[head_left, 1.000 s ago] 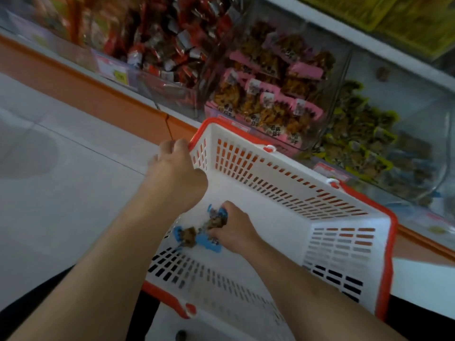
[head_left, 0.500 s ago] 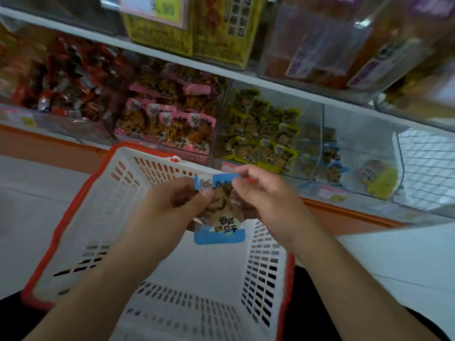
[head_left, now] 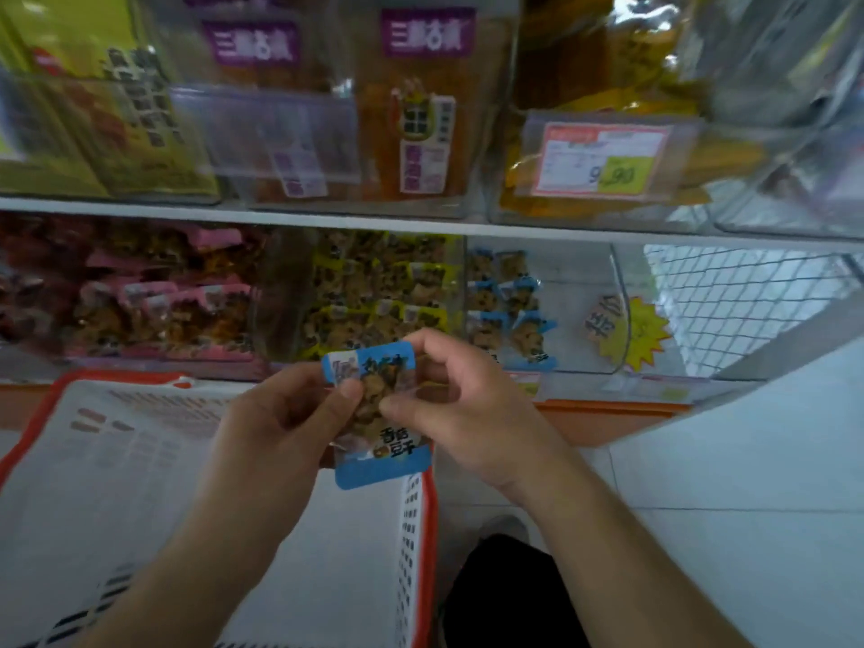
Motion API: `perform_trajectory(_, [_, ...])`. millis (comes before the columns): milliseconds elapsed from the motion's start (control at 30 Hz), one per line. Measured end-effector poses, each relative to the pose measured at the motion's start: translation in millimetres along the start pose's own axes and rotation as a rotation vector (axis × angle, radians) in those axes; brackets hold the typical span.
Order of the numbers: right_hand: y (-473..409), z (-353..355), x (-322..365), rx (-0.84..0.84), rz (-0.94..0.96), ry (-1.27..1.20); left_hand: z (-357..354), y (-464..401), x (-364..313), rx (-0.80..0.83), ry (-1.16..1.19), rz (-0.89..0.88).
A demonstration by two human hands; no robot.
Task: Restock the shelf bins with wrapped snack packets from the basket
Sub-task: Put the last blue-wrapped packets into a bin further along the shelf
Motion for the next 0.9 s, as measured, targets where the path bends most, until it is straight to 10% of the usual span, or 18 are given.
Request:
perform_trajectory(267, [-12.7, 102.7, -35.5, -0.291, -0.088, 0.152, -97.9, -19.4, -9.0, 0.050, -0.215, -0.094])
perform_trajectory(500, [-45.3, 202.3, -60.6, -0.694, -0.125, 0.299, -133.6, -51.4, 7.3, 0.062, -0.950, -0.306])
perform_trajectory(900, [-114.3, 157.5, -131.0, -0.278, -0.415, 0.806, -139.8, -49.9, 34.9, -0.001, -1.026, -0.564])
Point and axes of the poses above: each hand's wrist, its own y-axis away from the middle knuckle, its own z-axis out of the back of the hand, x = y × z, the point moved 10 cm from there along -y, towards the middle knuckle, and after that the axes turned 6 degrees about -x, right-handed, at the moved point
